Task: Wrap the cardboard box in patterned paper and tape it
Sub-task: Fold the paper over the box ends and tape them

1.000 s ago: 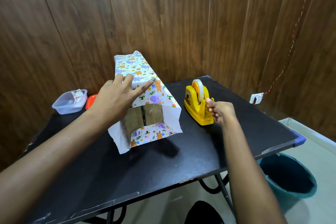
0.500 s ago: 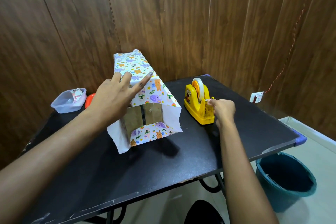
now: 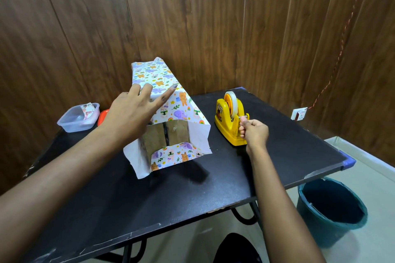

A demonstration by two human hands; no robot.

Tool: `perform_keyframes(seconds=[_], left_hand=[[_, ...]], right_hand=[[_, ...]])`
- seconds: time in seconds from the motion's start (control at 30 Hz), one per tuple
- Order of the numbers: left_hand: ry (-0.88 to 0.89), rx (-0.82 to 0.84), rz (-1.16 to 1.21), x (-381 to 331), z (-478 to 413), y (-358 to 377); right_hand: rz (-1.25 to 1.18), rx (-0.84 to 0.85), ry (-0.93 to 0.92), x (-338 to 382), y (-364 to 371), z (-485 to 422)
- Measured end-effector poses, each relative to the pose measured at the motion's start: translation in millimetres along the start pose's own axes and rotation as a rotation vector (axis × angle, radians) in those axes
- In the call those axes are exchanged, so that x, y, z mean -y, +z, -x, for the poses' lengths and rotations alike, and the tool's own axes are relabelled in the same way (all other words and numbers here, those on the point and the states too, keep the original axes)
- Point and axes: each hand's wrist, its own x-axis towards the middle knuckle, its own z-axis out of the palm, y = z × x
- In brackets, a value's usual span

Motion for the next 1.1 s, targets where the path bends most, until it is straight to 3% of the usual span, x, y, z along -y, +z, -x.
perform_keyframes(seconds=[0.1, 0.27, 0.37, 0.43, 0.6, 0.73, 0.97, 1.1], left_hand=[[0.004, -0.007, 0.017, -0.4, -0.1, -0.8], [-0.018, -0.025, 0.06, -0.1, 2.6, 0.1], [-0.051, -0.055, 0.107, 0.8, 4.6, 3.8], [-0.092, -0.066, 0.155, 1.4, 7.4, 9.1], [-0.234, 0.042, 0.303, -0.7, 14.3, 10.8], [-0.324, 0.119, 0.439, -0.2, 15.6, 6.6], [-0.397, 0.118, 0.591, -0.8, 20.2, 10.5], [-0.411, 0.117, 0.579, -1.5, 20.0, 7.4]], right_hand=[[-0.024, -0.071, 0.04, -0.9, 9.7, 4.6], [-0.488, 0.037, 0.306, 0.7, 6.7, 15.0], [-0.574, 0.075, 0.345, 1.3, -4.0, 22.2], [-0.547, 0.184, 0.276, 13.5, -9.4, 34.4], [-0.432, 0.67, -0.031, 76.7, -10.0, 101.2], [-0.239, 0.886, -0.165, 86.8, 21.6, 146.0], [0.127, 0.815, -0.367, 37.6, 96.9, 154.1], [0.162, 0.702, -0.478, 27.8, 112.4, 153.6]])
